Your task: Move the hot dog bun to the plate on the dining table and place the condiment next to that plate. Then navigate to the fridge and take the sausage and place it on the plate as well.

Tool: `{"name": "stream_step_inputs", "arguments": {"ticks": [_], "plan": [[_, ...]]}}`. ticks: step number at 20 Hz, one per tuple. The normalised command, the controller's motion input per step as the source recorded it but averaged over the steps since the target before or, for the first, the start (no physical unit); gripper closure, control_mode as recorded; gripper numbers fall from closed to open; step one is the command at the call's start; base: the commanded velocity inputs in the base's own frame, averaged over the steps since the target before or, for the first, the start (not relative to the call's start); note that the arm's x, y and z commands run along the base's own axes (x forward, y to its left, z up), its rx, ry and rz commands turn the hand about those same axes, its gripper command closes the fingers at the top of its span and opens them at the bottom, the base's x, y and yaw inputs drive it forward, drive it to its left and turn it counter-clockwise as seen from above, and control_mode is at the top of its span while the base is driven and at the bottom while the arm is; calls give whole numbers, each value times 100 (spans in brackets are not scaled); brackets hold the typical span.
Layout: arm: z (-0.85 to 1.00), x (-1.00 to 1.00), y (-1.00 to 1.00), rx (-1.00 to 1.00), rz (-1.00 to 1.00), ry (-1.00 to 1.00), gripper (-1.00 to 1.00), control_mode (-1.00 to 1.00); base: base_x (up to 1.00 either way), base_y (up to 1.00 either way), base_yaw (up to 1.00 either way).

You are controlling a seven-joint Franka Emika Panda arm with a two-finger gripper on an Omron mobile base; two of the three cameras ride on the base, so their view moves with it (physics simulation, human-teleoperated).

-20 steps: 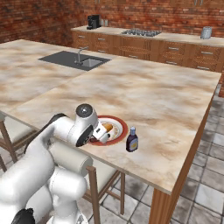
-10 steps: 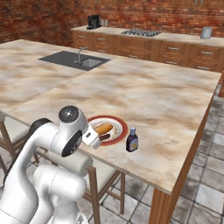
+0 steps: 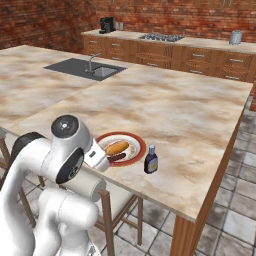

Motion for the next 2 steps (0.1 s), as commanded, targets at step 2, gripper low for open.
{"name": "stream_step_inputs", "arguments": {"ticks": [2], "plan": [[35,-63,0,0,0,-9,-100,-100,0,0,0]]}}
